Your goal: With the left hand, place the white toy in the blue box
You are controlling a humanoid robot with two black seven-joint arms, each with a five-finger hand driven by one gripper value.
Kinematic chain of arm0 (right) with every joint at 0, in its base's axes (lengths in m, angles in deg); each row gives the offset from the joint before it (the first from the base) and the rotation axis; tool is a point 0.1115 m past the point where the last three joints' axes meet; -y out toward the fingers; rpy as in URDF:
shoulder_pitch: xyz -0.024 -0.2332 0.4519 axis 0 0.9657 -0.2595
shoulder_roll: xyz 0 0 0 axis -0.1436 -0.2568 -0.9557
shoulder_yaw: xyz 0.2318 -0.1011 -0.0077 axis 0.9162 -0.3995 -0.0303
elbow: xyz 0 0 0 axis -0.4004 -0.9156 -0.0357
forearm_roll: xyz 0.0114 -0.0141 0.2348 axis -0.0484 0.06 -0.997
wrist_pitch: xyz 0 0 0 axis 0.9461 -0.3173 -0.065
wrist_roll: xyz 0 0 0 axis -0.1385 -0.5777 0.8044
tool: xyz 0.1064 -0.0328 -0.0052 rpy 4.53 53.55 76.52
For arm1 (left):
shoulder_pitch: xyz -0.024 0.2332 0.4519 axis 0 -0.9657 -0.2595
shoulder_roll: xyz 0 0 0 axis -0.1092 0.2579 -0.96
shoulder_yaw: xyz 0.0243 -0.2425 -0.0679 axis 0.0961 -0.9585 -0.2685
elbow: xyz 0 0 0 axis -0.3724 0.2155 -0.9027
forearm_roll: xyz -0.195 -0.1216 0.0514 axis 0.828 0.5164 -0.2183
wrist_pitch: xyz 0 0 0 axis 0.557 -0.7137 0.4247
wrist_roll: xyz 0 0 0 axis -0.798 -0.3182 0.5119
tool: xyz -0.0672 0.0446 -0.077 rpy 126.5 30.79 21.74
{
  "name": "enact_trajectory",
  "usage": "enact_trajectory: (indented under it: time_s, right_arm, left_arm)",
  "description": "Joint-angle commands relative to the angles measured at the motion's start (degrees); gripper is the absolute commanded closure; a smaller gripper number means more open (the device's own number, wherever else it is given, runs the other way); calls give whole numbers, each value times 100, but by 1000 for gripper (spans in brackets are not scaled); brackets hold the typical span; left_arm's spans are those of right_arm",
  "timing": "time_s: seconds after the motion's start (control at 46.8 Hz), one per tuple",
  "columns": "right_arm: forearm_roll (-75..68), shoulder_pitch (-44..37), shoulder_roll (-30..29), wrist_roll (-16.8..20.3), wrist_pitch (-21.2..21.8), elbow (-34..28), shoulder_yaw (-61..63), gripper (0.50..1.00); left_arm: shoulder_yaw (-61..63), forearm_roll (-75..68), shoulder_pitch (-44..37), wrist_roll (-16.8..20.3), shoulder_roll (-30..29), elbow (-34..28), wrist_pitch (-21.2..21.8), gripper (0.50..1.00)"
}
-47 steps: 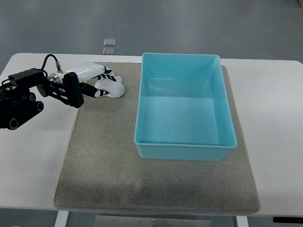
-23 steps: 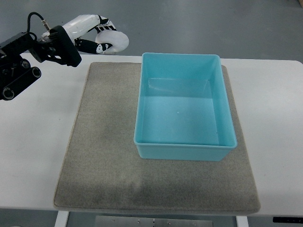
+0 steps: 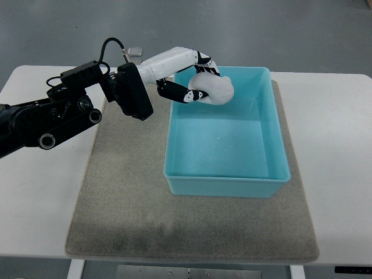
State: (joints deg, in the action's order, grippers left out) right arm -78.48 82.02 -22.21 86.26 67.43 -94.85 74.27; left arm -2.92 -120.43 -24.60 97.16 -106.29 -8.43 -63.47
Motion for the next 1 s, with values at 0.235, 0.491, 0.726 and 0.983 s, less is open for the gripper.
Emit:
enact_trajectory:
  time_s: [0.235, 0.491, 0.726, 0.983]
  right_arm:
    - [0, -1, 0, 5, 0, 0, 0, 564]
    - [0, -1, 0, 5, 0, 0, 0, 564]
    - [0, -1, 0, 5, 0, 0, 0, 564]
    - [0, -1, 0, 5, 0, 0, 0, 564]
  left_arm:
    - [751, 139, -182, 8, 197, -2, 221, 570]
    - [769, 403, -243, -1, 188, -10, 336, 508]
    - [436, 1271, -243, -1, 188, -37, 599, 510]
    - [-549, 4882, -244, -27, 127, -89, 652, 510]
